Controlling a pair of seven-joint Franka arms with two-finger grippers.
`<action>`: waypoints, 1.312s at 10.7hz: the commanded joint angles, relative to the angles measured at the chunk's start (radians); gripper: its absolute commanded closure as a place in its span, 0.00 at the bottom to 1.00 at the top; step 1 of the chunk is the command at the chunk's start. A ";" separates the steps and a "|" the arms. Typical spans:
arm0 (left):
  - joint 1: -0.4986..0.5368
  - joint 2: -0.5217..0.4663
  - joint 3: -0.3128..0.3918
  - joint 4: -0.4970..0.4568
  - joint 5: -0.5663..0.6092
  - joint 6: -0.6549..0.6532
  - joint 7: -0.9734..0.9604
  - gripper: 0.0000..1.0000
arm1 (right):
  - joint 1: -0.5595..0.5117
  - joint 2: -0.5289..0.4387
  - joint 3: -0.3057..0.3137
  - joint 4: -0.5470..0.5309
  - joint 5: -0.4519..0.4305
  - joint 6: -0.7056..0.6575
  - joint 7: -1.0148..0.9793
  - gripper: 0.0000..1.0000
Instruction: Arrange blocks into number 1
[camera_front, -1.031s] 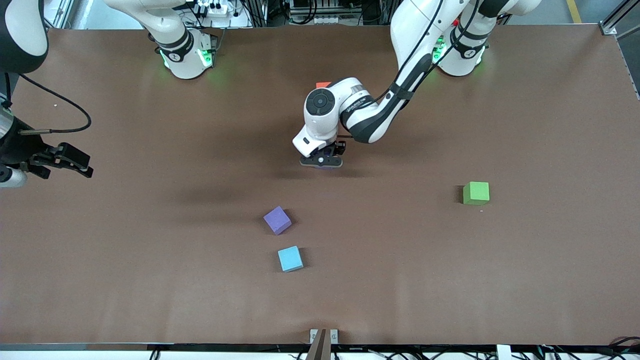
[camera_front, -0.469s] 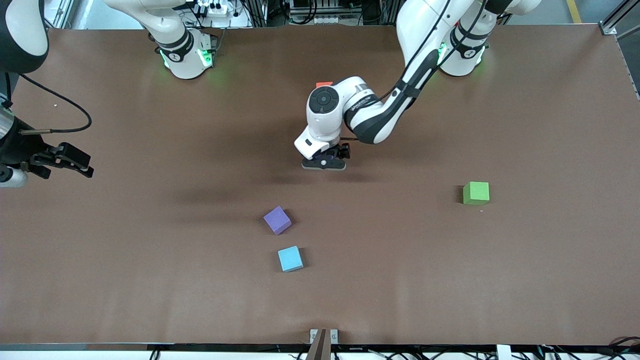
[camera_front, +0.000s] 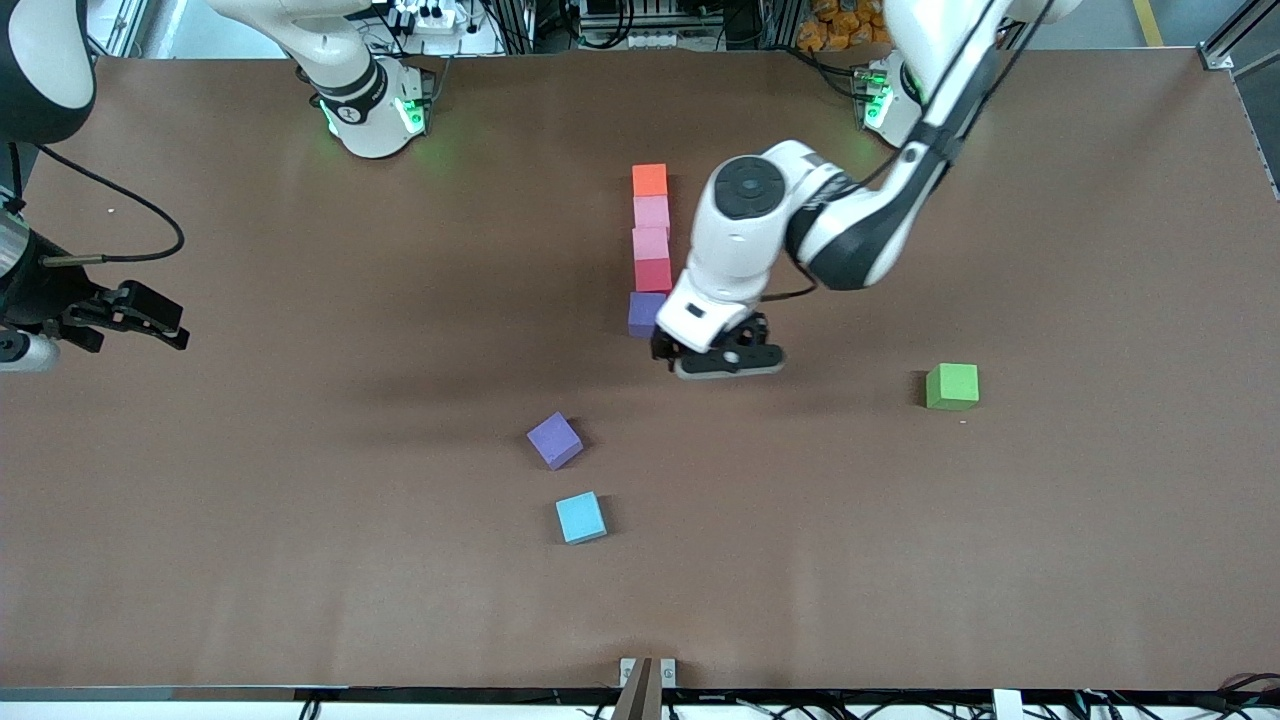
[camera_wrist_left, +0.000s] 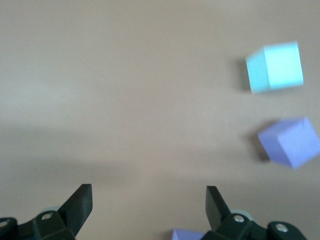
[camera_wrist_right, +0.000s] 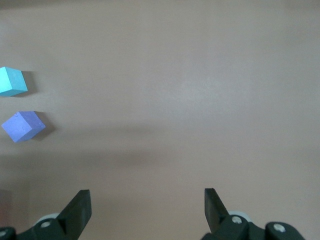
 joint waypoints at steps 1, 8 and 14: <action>0.123 -0.110 -0.010 -0.028 0.018 -0.092 0.093 0.00 | -0.010 0.008 0.009 0.035 -0.016 -0.048 -0.004 0.00; 0.349 -0.322 0.115 0.052 -0.095 -0.479 0.608 0.00 | -0.018 0.010 0.009 0.038 -0.016 -0.057 -0.004 0.00; 0.359 -0.335 0.210 0.193 -0.219 -0.692 0.746 0.00 | -0.018 0.008 0.010 0.037 -0.013 -0.055 -0.002 0.00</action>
